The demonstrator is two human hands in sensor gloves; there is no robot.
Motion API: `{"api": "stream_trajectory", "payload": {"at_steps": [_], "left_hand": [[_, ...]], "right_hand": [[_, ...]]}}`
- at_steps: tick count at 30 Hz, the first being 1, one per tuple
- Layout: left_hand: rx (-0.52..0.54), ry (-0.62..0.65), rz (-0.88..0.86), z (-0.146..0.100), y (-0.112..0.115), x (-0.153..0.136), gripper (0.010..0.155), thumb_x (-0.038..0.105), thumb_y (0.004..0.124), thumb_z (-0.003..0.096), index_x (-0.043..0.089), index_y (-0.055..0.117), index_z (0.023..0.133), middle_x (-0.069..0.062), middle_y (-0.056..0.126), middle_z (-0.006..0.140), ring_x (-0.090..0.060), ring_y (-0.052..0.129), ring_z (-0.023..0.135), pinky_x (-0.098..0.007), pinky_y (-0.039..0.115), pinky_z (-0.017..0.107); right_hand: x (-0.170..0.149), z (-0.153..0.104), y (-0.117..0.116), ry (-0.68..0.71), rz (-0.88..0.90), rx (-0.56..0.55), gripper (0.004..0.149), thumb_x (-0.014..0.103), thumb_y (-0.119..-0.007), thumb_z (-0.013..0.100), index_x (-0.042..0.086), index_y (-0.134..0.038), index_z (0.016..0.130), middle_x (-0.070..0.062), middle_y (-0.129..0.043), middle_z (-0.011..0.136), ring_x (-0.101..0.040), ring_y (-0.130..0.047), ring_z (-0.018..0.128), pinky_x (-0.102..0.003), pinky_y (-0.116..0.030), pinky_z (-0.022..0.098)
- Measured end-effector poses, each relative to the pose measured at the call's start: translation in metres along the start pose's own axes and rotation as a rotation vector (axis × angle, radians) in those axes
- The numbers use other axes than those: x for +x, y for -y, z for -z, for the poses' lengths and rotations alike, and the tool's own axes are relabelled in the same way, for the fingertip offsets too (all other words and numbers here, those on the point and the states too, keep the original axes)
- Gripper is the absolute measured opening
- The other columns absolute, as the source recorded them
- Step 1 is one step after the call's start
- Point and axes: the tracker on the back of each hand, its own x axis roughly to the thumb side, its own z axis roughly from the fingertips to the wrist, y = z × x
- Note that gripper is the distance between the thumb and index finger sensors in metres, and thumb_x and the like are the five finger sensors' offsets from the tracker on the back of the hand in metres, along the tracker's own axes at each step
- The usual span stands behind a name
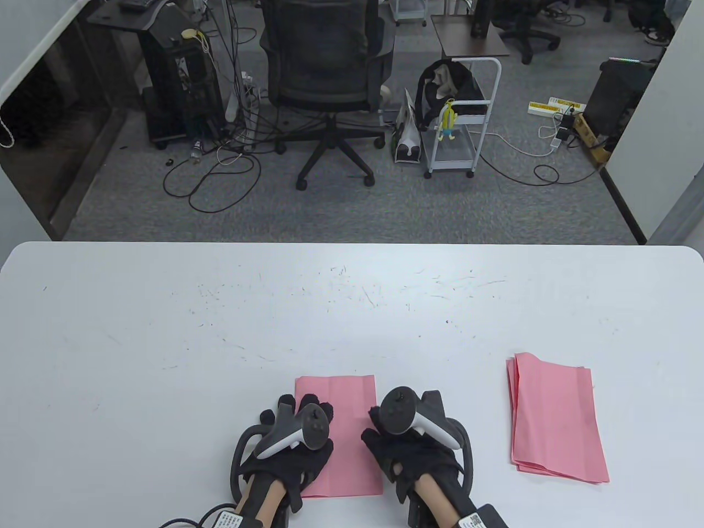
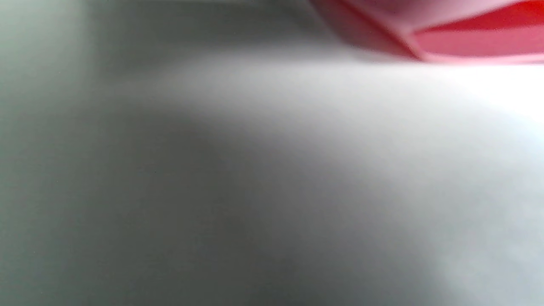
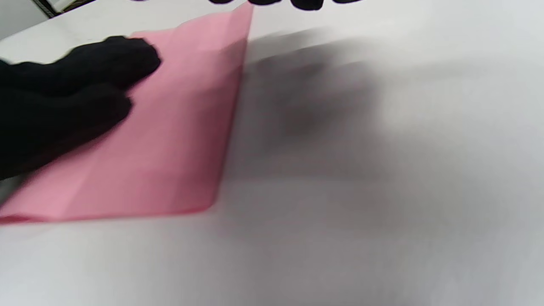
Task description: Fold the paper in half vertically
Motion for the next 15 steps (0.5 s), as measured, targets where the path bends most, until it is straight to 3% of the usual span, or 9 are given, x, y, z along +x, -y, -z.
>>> {"api": "stream_trajectory", "payload": {"at_steps": [9, 11, 15], "left_hand": [[0.000, 0.006, -0.006, 0.000, 0.000, 0.000, 0.072, 0.061, 0.038, 0.0550, 0.039, 0.003, 0.113, 0.006, -0.007, 0.121, -0.041, -0.005, 0.109, -0.067, 0.010, 0.077], [0.000, 0.007, -0.006, 0.000, 0.000, 0.000, 0.071, 0.061, 0.038, 0.0549, 0.039, 0.003, 0.113, 0.006, -0.007, 0.121, -0.041, -0.005, 0.109, -0.067, 0.010, 0.077], [0.001, 0.006, -0.003, 0.000, 0.000, 0.000, 0.072, 0.061, 0.038, 0.0549, 0.039, 0.003, 0.113, 0.006, -0.007, 0.121, -0.041, -0.004, 0.110, -0.067, 0.010, 0.077]], "right_hand": [[-0.015, 0.041, -0.013, -0.053, 0.228, 0.029, 0.074, 0.057, -0.058, 0.051, 0.023, -0.027, 0.110, -0.008, -0.018, 0.116, -0.043, -0.020, 0.105, -0.061, -0.029, 0.077], [-0.016, 0.046, -0.021, -0.052, 0.204, 0.066, 0.073, 0.056, -0.058, 0.051, 0.022, -0.030, 0.109, -0.009, -0.017, 0.116, -0.041, -0.011, 0.104, -0.059, -0.019, 0.075], [-0.009, 0.045, -0.030, -0.060, 0.084, 0.047, 0.074, 0.057, -0.057, 0.051, 0.023, -0.026, 0.109, -0.008, -0.012, 0.115, -0.041, -0.008, 0.103, -0.060, -0.017, 0.074]]}}
